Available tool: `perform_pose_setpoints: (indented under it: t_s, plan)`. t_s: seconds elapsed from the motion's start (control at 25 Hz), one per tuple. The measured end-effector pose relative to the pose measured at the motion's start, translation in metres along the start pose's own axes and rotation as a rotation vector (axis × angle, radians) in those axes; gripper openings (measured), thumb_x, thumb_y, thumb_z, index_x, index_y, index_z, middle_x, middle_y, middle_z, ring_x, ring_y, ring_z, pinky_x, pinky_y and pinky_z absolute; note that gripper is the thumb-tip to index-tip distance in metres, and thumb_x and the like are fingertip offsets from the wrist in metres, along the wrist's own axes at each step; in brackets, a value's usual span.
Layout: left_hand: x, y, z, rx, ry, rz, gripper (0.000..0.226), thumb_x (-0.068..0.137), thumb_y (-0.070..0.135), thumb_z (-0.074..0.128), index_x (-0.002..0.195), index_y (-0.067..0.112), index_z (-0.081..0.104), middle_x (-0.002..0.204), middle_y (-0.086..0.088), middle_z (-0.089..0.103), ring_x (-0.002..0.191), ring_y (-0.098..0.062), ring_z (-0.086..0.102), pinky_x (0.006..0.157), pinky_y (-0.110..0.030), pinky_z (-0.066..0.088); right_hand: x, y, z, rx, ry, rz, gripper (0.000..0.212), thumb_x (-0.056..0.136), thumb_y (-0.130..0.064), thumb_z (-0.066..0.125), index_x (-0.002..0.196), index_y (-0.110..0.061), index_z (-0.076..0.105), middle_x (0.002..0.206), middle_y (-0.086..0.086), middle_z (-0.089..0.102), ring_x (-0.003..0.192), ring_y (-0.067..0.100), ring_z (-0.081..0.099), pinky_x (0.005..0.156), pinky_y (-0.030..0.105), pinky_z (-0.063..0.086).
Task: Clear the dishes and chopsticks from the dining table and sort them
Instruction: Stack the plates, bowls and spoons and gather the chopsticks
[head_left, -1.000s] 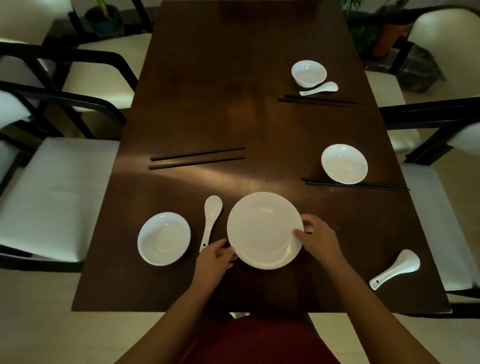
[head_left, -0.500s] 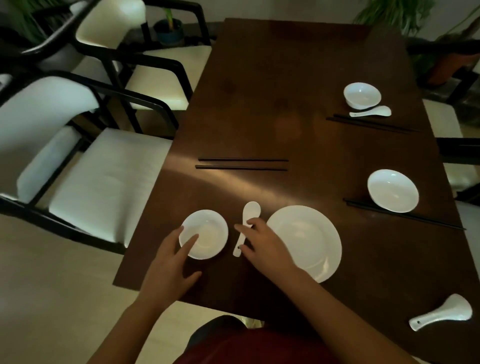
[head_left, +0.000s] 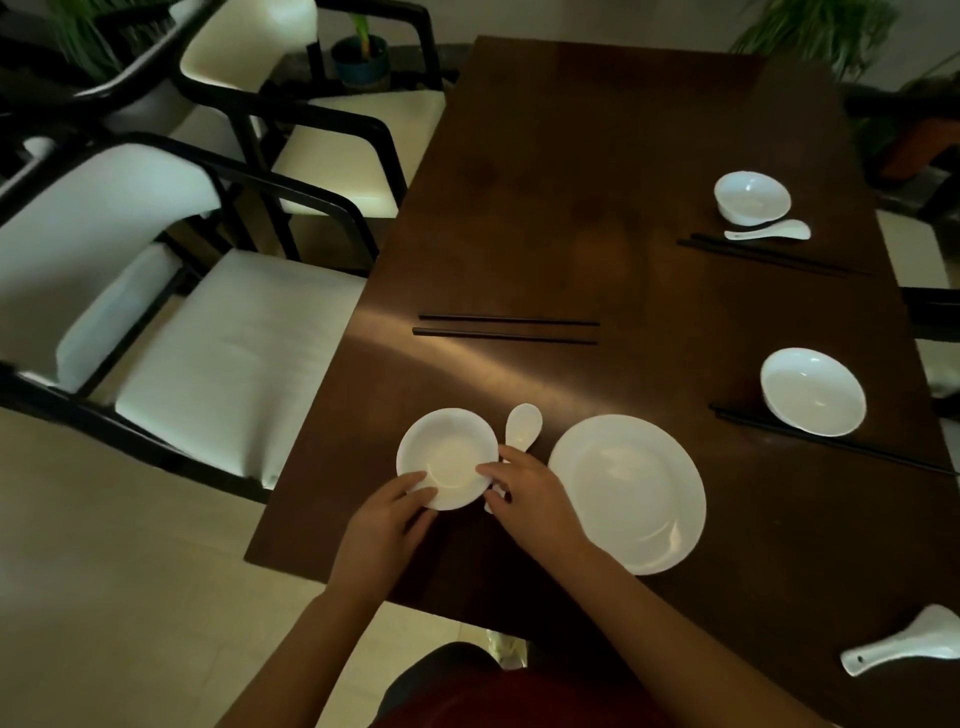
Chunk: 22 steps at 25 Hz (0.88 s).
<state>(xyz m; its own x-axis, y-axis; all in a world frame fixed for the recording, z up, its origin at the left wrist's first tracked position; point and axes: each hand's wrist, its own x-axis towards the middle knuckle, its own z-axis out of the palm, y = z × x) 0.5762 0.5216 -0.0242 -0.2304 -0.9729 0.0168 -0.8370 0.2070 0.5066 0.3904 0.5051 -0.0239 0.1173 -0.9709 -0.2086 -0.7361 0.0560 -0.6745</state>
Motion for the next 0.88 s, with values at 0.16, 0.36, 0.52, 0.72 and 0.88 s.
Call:
perform_pose_setpoints:
  t_s: [0.16, 0.36, 0.52, 0.72, 0.88]
  plan:
    - [0.018, 0.043, 0.008, -0.009, 0.001, 0.198, 0.031, 0.071, 0.007, 0.078, 0.101, 0.008, 0.072, 0.111, -0.013, 0.069, 0.096, -0.026, 0.067, 0.085, -0.034, 0.049, -0.034, 0.025, -0.04, 0.048, 0.182, 0.082, 0.029, 0.088, -0.025, 0.06, 0.117, -0.022, 0.063, 0.133, -0.001, 0.057, 0.12, 0.015, 0.054, 0.106, 0.028, 0.036]
    - [0.034, 0.09, 0.037, -0.051, -0.12, 0.377, 0.028, 0.074, 0.01, 0.075, 0.102, 0.009, 0.072, 0.114, -0.012, 0.068, 0.1, -0.025, 0.066, 0.088, -0.034, 0.05, -0.08, 0.068, -0.071, -0.007, 0.272, 0.176, 0.029, 0.083, -0.022, 0.066, 0.112, -0.022, 0.066, 0.131, 0.002, 0.058, 0.12, 0.018, 0.053, 0.099, 0.026, 0.037]
    - [0.032, 0.104, 0.063, -0.096, -0.278, 0.394, 0.028, 0.083, 0.014, 0.066, 0.111, 0.01, 0.068, 0.127, -0.01, 0.061, 0.115, -0.024, 0.057, 0.101, -0.035, 0.045, -0.105, 0.094, -0.071, -0.079, 0.302, 0.254, 0.028, 0.082, -0.022, 0.067, 0.11, -0.021, 0.068, 0.131, 0.004, 0.058, 0.116, 0.021, 0.056, 0.092, 0.022, 0.037]
    - [0.035, 0.106, 0.075, -0.086, -0.267, 0.443, 0.028, 0.078, 0.009, 0.07, 0.106, 0.005, 0.069, 0.124, -0.015, 0.062, 0.113, -0.031, 0.059, 0.098, -0.042, 0.046, -0.109, 0.107, -0.065, -0.087, 0.281, 0.248, 0.032, 0.084, -0.02, 0.064, 0.117, -0.02, 0.064, 0.134, 0.006, 0.055, 0.121, 0.022, 0.053, 0.099, 0.032, 0.042]
    - [0.041, 0.109, 0.079, -0.065, -0.282, 0.399, 0.032, 0.084, 0.014, 0.064, 0.115, 0.008, 0.065, 0.133, -0.01, 0.055, 0.123, -0.026, 0.05, 0.104, -0.037, 0.041, -0.107, 0.111, -0.068, -0.127, 0.3, 0.189, 0.033, 0.083, -0.017, 0.065, 0.117, -0.018, 0.064, 0.129, 0.009, 0.058, 0.116, 0.025, 0.056, 0.098, 0.035, 0.044]
